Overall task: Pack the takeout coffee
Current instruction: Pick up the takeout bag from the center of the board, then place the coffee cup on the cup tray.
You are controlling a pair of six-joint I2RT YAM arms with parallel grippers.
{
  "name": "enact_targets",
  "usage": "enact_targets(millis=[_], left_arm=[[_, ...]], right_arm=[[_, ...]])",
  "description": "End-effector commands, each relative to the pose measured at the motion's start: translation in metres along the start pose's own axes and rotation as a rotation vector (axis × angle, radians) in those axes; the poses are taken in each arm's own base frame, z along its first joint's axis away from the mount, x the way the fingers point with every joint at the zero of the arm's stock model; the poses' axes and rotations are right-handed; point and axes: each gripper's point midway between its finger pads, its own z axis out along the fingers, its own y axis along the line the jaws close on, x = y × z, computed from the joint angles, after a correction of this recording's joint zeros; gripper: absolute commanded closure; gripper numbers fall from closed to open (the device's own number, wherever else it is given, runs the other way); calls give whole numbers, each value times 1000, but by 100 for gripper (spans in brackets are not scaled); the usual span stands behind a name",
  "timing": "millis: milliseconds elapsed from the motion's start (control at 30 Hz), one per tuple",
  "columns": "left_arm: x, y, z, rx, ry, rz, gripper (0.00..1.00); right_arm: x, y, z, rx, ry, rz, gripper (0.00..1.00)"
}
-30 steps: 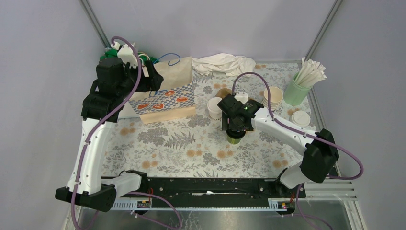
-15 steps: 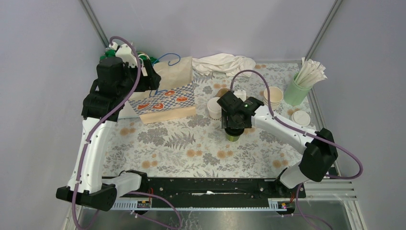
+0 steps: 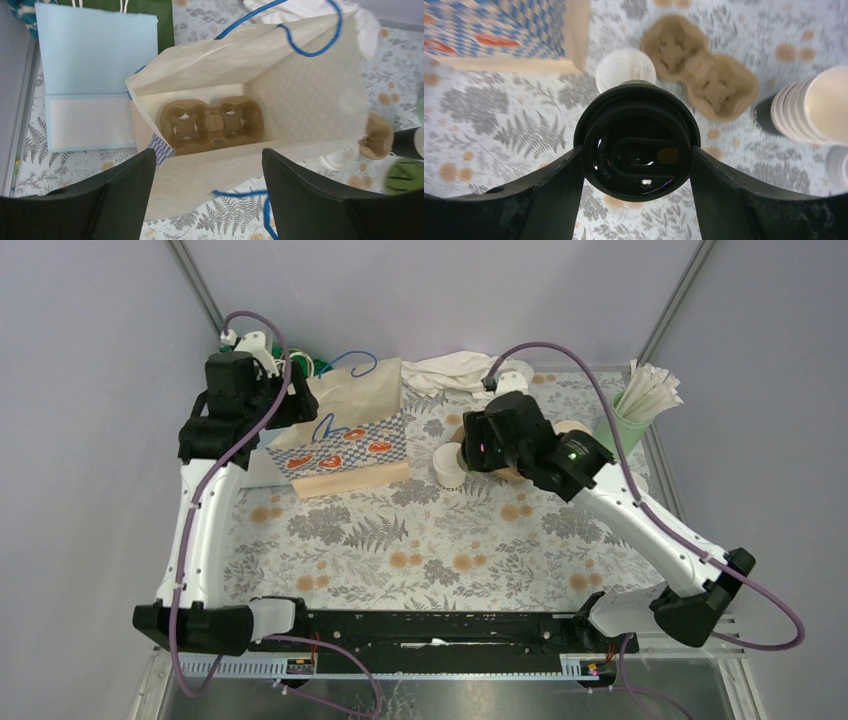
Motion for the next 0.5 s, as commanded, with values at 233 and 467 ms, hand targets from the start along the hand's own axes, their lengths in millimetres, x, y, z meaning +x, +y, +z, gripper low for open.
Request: enact_targets(millis=[233, 467], left_arm=[[31, 54, 54, -257, 126, 33, 21], [23, 49, 78, -224, 150, 58, 47]], right_arm=[[-136, 39, -94, -317, -522, -76, 43], [-171, 66, -119, -445, -618, -135, 45]])
